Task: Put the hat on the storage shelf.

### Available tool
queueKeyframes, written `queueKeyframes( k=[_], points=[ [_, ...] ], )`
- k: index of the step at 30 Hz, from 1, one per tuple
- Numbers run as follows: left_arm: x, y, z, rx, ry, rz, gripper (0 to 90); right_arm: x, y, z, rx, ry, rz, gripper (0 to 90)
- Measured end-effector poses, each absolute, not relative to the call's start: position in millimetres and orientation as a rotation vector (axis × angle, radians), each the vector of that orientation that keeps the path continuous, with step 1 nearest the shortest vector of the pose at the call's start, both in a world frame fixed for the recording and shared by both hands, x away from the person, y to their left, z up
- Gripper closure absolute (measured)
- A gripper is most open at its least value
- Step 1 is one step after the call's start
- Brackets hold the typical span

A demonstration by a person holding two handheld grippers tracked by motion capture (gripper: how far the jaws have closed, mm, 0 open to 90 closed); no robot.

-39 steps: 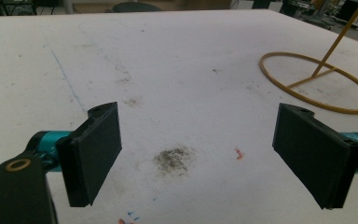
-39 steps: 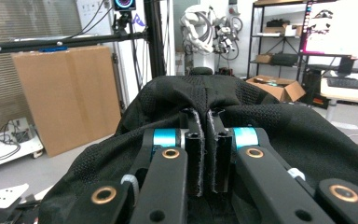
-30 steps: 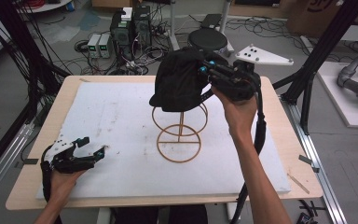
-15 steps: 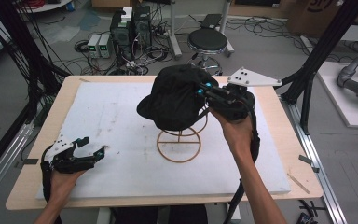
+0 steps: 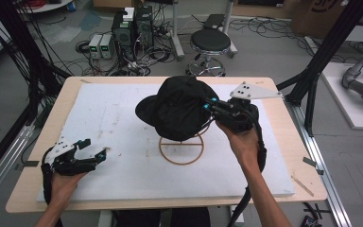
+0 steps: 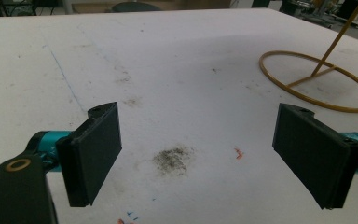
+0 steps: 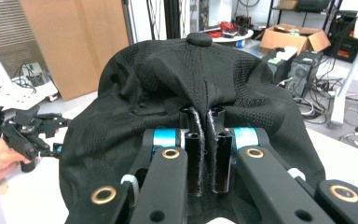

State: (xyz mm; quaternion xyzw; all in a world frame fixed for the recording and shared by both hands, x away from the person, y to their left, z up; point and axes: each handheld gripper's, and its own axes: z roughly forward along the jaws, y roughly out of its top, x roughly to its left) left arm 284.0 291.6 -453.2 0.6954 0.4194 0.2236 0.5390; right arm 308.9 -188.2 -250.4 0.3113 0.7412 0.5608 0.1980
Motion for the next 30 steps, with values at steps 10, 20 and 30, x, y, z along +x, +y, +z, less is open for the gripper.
queueKeyframes(
  k=[10, 20, 30],
  points=[
    [283.7, 291.8, -453.2, 1.651, 0.997, 0.535, 15.3, 305.0, -195.5, -253.3, 0.873, 2.09, 1.57, 88.1],
    [283.7, 291.7, -453.3, 1.65, 0.995, 0.535, 15.4, 298.9, -198.9, -253.6, 0.878, 2.084, 1.587, 88.1],
    [283.4, 291.7, -453.2, 1.651, 0.99, 0.536, 15.3, 295.0, -193.3, -243.9, 0.864, 2.107, 1.572, 88.1]
  ],
)
